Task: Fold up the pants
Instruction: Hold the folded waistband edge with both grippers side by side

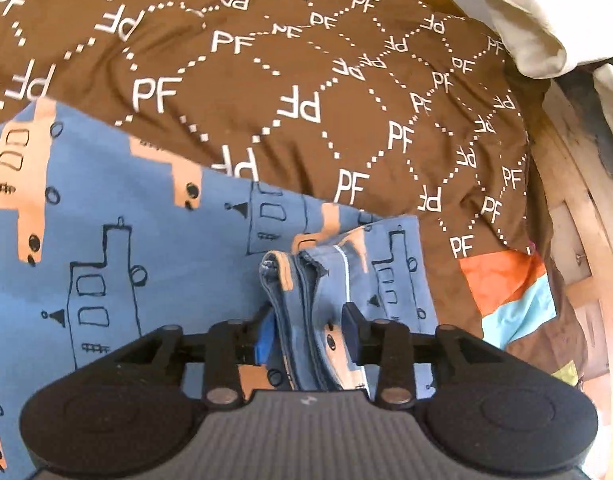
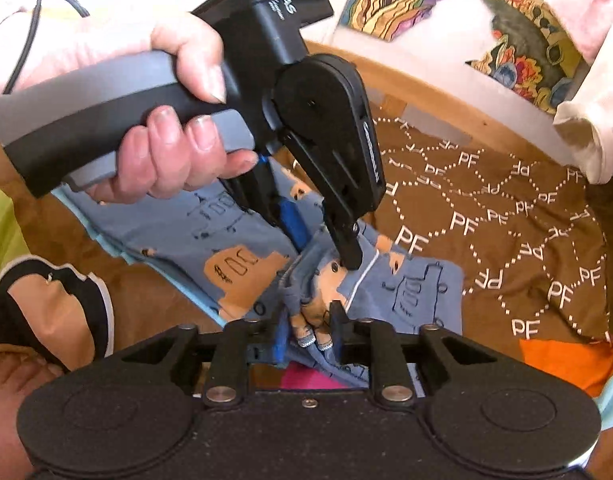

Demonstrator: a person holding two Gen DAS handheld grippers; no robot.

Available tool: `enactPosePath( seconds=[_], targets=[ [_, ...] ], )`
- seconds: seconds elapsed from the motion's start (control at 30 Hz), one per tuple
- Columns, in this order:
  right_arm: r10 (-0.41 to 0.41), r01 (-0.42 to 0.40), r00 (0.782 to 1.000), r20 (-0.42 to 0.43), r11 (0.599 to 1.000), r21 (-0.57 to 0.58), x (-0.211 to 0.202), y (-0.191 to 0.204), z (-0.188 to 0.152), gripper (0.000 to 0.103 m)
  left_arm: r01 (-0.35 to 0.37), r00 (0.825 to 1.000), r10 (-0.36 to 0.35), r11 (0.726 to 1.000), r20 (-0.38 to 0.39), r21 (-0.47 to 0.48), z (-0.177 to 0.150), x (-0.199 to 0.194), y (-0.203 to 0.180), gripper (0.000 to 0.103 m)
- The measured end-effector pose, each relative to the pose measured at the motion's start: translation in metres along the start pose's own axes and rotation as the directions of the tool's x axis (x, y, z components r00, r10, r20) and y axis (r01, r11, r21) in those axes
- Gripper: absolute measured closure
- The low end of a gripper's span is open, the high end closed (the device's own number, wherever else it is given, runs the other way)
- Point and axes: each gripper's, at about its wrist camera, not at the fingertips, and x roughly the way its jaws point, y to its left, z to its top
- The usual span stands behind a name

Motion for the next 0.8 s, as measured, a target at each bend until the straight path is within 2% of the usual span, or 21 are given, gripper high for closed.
enactPosePath(
  seconds=[0.1, 0.33, 0.43, 0.8],
  targets=[
    [-0.003, 0.003, 1.000, 0.004, 1.000, 0.006, 0.001, 0.000, -0.001, 0.075, -0.006, 1.000, 0.006, 1.000, -0.001, 0.003, -0.002, 0.001, 0.002, 0.064],
    [-0.001, 0.001, 1.000, 0.003, 1.000, 0.009, 0.003, 0.001, -0.003, 0.075, -0.034, 0.999, 0.034, 0.999, -0.008, 0.029, -0.001, 0.003, -0.004, 0.084],
    [0.004, -0.004, 1.000, -0.005, 1.000, 0.007, 0.004, 0.001, -0.004, 0.075, -0.054, 0.999, 0.053, 0.998, 0.012, 0.045, -0.002, 0.002, -0.009, 0.091],
    [0.004, -0.003, 1.000, -0.009, 1.000, 0.013, 0.009, 0.000, -0.001, 0.078, -0.073, 0.995, 0.067, 0.993, 0.068, 0.096, -0.009, -0.010, -0.016, 0.094]
  ],
)
